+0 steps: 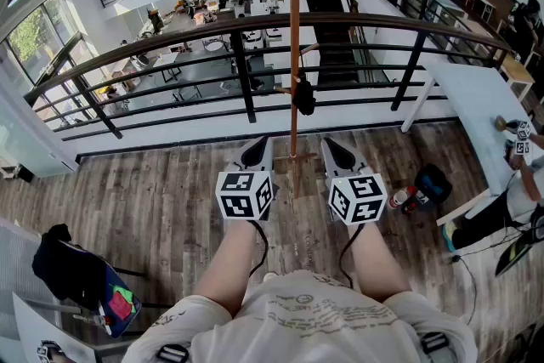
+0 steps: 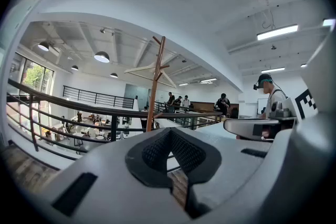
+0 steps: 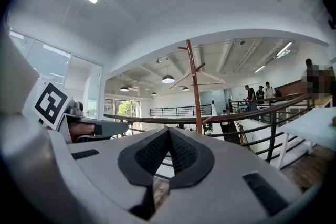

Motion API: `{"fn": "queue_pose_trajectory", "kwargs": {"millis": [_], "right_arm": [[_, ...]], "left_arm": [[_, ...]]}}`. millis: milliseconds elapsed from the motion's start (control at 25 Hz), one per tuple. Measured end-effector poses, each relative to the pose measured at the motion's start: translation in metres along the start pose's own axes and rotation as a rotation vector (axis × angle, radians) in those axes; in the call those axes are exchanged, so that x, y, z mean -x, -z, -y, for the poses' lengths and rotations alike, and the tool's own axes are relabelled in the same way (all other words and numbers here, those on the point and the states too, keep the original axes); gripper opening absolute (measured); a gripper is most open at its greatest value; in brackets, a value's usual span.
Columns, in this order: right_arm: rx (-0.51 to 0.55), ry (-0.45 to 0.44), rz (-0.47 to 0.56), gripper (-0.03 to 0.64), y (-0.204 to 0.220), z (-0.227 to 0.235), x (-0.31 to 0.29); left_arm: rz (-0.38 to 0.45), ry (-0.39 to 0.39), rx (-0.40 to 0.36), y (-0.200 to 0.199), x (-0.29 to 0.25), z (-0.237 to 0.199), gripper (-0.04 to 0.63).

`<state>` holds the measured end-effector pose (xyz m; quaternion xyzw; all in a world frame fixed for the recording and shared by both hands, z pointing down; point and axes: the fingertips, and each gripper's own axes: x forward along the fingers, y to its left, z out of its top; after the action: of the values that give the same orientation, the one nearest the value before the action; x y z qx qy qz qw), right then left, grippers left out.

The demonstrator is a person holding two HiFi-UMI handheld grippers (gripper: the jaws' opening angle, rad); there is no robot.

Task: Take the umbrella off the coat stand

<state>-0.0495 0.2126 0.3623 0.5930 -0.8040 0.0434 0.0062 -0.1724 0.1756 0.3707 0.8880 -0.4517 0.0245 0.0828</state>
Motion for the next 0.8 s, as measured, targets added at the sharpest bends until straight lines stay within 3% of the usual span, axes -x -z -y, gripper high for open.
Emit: {"fn": "queue_pose_trajectory", "kwargs": {"millis": [400,800], "right_arm": [[-0.006,0.043,-0.004,0.003,0.004,-0.001,-0.023],[0.000,0.132,0.029,0.003,0.006,-0.004,-0.052]], "left_arm": [[-0.006,0.016,-0.018,0.002,-0.012,-0.015,0.003],[-0.007,0.097,-0.030,0.008,-0.035,-0.040,0.003]]}}
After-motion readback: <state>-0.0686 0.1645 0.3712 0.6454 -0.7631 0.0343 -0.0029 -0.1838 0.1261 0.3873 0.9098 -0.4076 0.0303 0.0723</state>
